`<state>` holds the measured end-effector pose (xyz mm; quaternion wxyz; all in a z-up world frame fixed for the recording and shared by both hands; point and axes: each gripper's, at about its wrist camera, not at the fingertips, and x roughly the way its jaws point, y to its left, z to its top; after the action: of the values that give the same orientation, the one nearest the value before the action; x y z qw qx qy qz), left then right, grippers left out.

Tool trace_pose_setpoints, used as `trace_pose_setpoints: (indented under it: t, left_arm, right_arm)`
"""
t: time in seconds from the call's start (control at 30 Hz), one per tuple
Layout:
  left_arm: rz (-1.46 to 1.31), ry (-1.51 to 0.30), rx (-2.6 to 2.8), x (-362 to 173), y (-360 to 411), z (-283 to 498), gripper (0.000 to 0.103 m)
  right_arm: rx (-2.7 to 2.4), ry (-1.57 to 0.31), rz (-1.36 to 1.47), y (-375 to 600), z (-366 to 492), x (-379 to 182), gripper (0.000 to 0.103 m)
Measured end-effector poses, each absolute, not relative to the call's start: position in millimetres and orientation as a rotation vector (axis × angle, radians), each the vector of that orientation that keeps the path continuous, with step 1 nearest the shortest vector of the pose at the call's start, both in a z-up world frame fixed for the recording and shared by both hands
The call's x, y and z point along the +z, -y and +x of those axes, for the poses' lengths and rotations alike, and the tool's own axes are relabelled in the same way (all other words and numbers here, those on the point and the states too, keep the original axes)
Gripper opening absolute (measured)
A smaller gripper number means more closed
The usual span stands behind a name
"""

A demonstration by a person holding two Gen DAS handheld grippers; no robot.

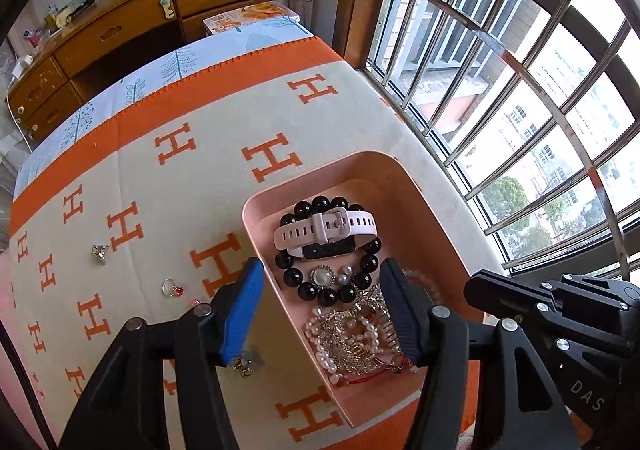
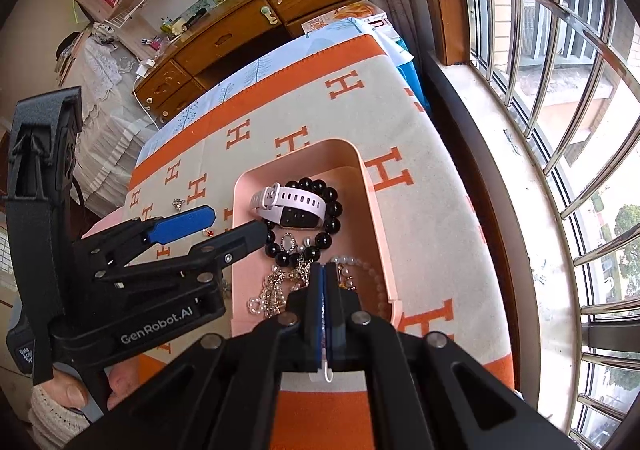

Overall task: Organize jewelry
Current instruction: 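Carry the comb and pearl brooch into the pink box and open both tools, then grasp the small gold brooch with the right tool while the left tool approaches the blue flower brooch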

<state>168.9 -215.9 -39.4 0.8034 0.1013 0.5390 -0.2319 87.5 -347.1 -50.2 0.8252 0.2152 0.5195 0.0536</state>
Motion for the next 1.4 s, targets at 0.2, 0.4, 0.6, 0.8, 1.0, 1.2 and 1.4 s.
trace_pose_setpoints:
  t: [0.2, 0.4, 0.6, 0.8, 1.0, 1.2, 1.4]
  left_arm:
    - [0.230, -1.145, -0.458, -35.0, 191.8, 169.3, 0.058]
    - [0.210, -1.136, -0.396, -30.1, 142.5, 164.5, 0.061]
    - [0.176, -1.114, -0.329, -22.9, 84.5, 155.1, 0.066]
    - [0.170, -1.070, -0.268, -15.4, 38.9, 148.8, 0.076]
    - [0.165, -1.087, -0.253, -25.3, 13.5, 147.0, 0.077]
    - [0.140, -1.109, -0.249, -40.7, -9.0, 149.3, 0.077]
    - [0.111, -1.120, -0.238, -50.8, -30.7, 157.4, 0.077]
  right_arm:
    - [0.170, -1.103, 0.443, 332.7, 86.6, -52.9, 0.001]
    - [0.255, -1.127, 0.403, 300.3, 86.5, -54.6, 0.001]
    - [0.315, -1.142, 0.358, 268.1, 90.3, -50.4, 0.001]
    - [0.352, -1.179, 0.353, 242.8, 98.0, -50.6, 0.020]
    - [0.357, -1.248, 0.351, 214.4, 115.1, -62.5, 0.024]
    - [0.289, -1.318, 0.240, 183.1, 132.7, -81.7, 0.024]
    - [0.174, -1.376, 0.118, 165.0, 144.8, -100.8, 0.024]
